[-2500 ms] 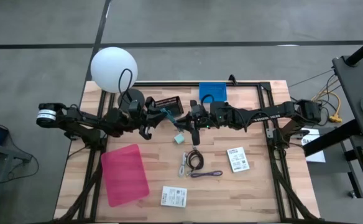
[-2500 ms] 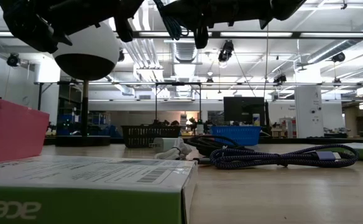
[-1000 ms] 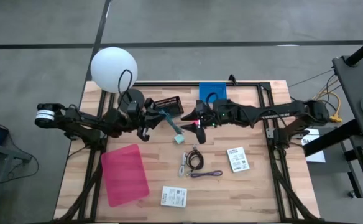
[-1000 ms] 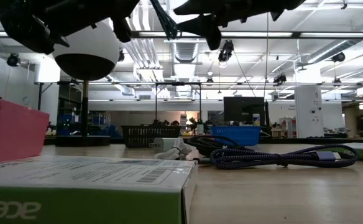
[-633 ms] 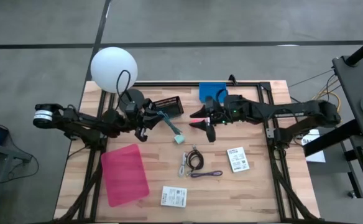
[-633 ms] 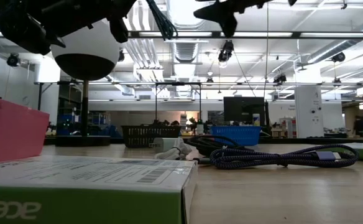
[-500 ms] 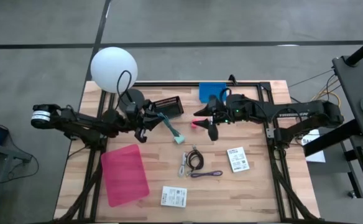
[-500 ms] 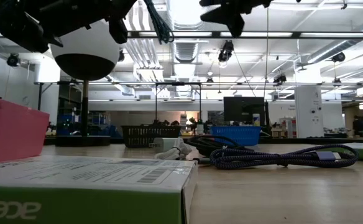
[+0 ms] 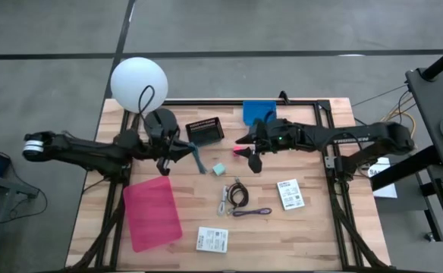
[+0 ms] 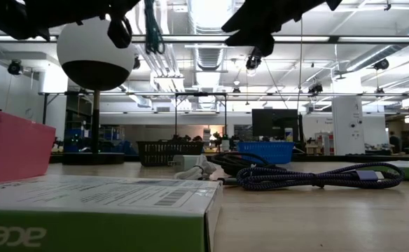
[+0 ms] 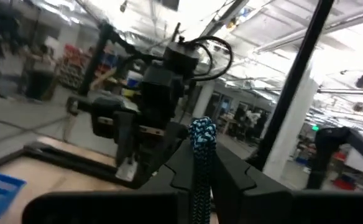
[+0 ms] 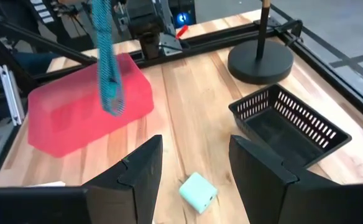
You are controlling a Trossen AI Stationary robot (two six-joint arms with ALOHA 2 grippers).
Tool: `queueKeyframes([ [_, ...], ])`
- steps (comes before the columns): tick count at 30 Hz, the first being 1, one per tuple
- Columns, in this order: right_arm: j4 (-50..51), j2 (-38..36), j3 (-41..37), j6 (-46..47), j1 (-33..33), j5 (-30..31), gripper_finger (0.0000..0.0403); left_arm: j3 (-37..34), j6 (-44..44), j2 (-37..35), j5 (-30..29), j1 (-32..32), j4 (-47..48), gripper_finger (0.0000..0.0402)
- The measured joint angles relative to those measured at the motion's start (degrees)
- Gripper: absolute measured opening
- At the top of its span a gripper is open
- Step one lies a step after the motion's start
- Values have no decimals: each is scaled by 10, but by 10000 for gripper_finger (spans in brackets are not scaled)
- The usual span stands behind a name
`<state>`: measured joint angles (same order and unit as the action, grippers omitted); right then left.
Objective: Pick and place items into bin
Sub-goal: Put the blue patterned charger cable into the light pink bin
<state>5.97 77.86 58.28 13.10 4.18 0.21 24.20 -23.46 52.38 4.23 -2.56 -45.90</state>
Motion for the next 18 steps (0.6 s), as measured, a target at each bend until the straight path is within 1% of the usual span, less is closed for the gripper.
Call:
queueKeyframes([
  [4,-6,11,0,1,0,0,173,16,-17,-28,25,13,73,12],
  [13,-7,18,3,-2,0,0,173,46,-29,-57,23,32,229,12],
  [15,-8,17,3,-1,0,0,173,53,-30,-59,14,32,249,12],
  [18,-8,17,3,0,0,0,173,59,-32,-58,12,32,250,12],
])
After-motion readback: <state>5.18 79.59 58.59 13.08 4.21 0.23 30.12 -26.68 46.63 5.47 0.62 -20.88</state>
